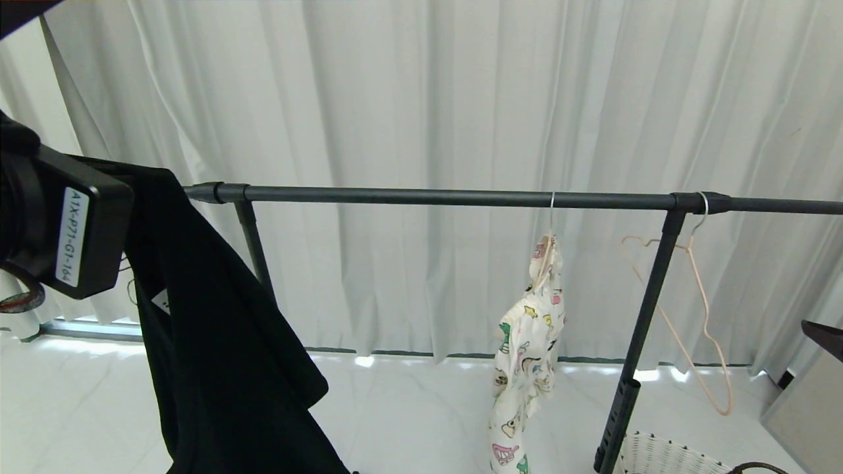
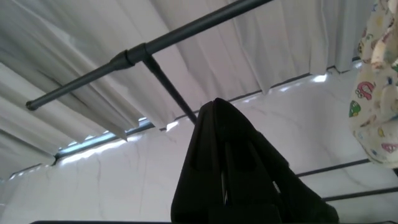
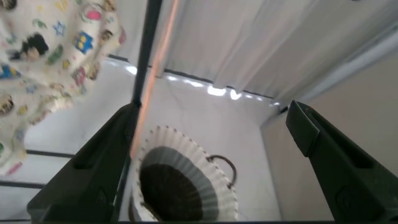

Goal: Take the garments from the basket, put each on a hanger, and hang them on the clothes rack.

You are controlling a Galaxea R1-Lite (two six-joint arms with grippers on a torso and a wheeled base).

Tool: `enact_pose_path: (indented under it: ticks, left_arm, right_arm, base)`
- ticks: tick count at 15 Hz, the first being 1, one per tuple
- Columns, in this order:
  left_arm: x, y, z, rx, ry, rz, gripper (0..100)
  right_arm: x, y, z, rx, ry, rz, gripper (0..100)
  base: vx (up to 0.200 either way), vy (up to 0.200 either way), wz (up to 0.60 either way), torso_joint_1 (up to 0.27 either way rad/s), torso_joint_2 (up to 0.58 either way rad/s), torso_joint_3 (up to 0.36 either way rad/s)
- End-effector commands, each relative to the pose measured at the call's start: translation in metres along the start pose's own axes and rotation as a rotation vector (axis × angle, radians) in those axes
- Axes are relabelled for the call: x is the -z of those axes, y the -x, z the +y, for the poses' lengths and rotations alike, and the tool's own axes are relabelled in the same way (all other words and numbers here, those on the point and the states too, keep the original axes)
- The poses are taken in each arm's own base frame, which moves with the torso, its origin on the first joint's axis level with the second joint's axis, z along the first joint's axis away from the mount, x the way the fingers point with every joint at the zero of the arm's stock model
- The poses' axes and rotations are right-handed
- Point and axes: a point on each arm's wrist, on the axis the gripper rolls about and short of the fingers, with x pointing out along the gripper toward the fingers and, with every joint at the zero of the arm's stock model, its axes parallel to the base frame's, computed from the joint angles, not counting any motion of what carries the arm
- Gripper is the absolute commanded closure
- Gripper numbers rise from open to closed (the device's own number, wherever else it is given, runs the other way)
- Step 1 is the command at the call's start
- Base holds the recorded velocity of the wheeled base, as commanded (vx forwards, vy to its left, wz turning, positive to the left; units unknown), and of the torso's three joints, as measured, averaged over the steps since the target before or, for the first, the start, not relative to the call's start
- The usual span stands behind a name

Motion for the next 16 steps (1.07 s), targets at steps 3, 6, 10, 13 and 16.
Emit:
enact_pose_path:
  ticks: [3, 6, 10, 13, 16]
  left_arm:
    - [0.000, 0.003, 0.000, 0.005, -0.002, -0.008, 100]
    - [-0.001, 0.007, -0.004, 0.017, -0.011, -0.023, 100]
    - [-0.001, 0.010, -0.007, 0.022, -0.021, -0.035, 100]
    - [-0.001, 0.010, -0.007, 0.022, -0.021, -0.035, 100]
    - [-0.002, 0.010, -0.007, 0.023, -0.022, -0.034, 100]
  right_arm:
    - [0.006, -0.003, 0.004, -0.098, -0.057, 0.010, 0]
    - [0.018, -0.025, 0.012, -0.148, -0.165, 0.113, 0]
    - [0.028, -0.068, 0.020, -0.117, -0.333, 0.207, 0]
    - [0.033, -0.102, 0.025, -0.035, -0.336, 0.213, 0]
    - [0.040, -0.117, 0.028, -0.029, -0.347, 0.249, 0]
  base:
    - [0.200, 0.000, 0.00, 0.007, 0.00, 0.001]
    - [0.000, 0.000, 0.00, 0.000, 0.00, 0.000]
    - [0.000, 0.000, 0.00, 0.000, 0.00, 0.000]
    - [0.000, 0.000, 0.00, 0.000, 0.00, 0.000]
    - [0.000, 0.000, 0.00, 0.000, 0.00, 0.000]
